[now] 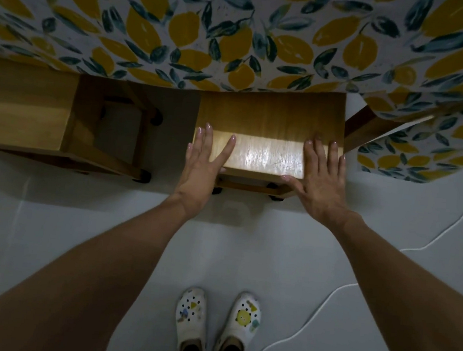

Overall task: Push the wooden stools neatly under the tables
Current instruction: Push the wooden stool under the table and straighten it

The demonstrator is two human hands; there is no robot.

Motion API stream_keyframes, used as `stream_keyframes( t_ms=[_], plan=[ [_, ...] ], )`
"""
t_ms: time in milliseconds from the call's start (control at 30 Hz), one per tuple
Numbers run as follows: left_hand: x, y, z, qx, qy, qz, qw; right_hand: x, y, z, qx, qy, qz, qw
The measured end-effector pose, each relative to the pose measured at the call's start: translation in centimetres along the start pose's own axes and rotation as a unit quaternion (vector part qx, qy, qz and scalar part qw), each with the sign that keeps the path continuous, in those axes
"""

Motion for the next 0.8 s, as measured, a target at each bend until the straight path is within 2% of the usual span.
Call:
stream_keyframes(
  t_ms=[467,600,700,800],
  plan=[
    [-0.3,-1.0,-0.3,-0.003,-0.024,-0.029,0.999,0.2,-0.4,0.2,0.001,0.004,-0.008,1.0],
    [-0.3,-0.8,-0.4,-0.015,-0.006,-0.067,0.998,0.5,-0.2,-0.1,-0.003,0.016,-0.058,0.998],
    [0.8,0.4,-0.4,-0.02,-0.004,-0.078,0.997,1.9,0.6,-0.7,-0.01,-0.041,-0.103,0.994],
    [4.2,3.1,0.4,0.002,0.013,-0.073,0.997,5.4,3.2,-2.4,-0.003,-0.066,-0.108,0.992]
  ],
)
Point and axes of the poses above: each hand's wrist, its own y-axis away from the middle knuckle, its own x-axis out of the back of the hand, z = x × y, the point moved 8 cm from there along -y, towards the middle knuckle, and after that the axes turned 9 degrees about x, right-handed, at the moved point
